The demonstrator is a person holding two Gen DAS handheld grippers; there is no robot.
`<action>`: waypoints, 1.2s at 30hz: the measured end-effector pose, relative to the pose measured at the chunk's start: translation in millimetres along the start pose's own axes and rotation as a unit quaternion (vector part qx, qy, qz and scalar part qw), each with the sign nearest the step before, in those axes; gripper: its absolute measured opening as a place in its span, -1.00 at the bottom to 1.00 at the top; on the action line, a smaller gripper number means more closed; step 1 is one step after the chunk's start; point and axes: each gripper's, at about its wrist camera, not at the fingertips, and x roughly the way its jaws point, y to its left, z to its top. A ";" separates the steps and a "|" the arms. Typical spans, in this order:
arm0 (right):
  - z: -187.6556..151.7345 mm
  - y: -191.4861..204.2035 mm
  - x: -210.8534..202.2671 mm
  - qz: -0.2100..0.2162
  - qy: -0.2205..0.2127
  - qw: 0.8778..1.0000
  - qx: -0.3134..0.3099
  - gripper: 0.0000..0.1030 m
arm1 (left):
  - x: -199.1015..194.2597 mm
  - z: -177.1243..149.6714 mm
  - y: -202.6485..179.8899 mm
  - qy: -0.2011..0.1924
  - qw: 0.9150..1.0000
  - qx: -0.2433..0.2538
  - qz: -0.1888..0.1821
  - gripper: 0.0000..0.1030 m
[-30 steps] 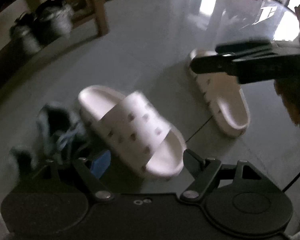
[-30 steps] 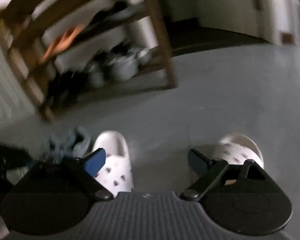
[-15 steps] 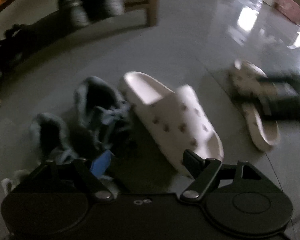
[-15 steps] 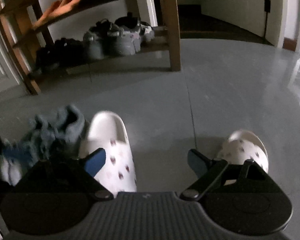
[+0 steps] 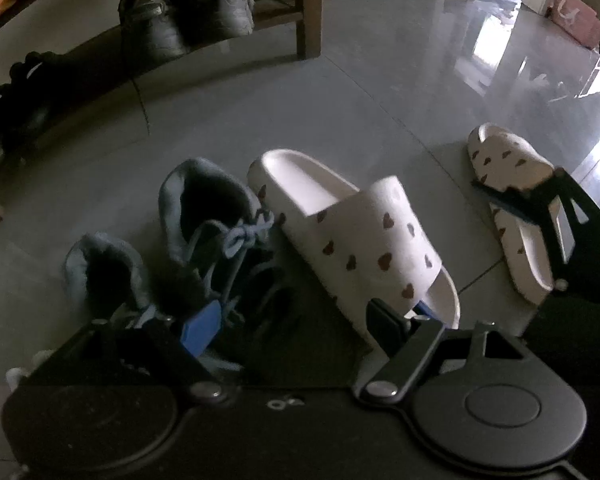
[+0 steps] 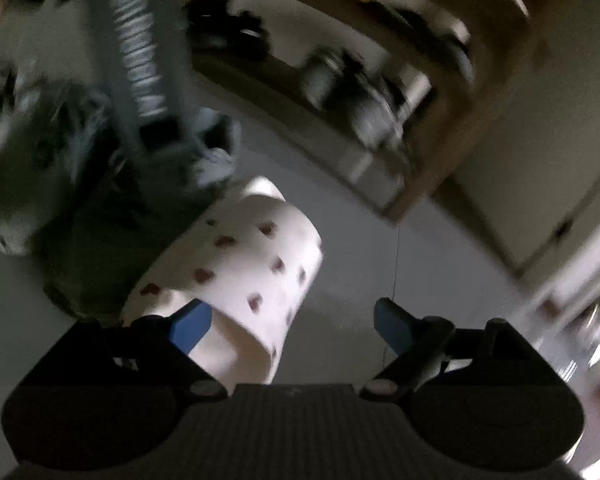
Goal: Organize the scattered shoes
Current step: 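Set the heart-print slide beside its mate with the right gripper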
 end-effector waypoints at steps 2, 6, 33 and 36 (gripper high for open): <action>-0.6 8.9 2.3 -0.013 -0.010 1.000 -0.026 0.50 | 1.3 -2.0 3.7 0.008 1.000 -0.009 -0.003 0.55; -1.6 22.9 -0.5 0.003 -0.018 0.998 -0.054 -0.21 | 4.3 -5.7 12.1 0.018 1.000 -0.023 -0.004 0.55; -36.4 -32.5 -5.5 -0.127 0.091 0.988 -0.002 -0.58 | 0.5 4.6 -24.2 0.002 0.998 0.049 -0.032 0.55; -38.9 -33.0 4.0 -0.146 0.128 0.981 0.021 -0.57 | 0.5 5.5 -25.9 -0.001 0.998 0.056 -0.029 0.55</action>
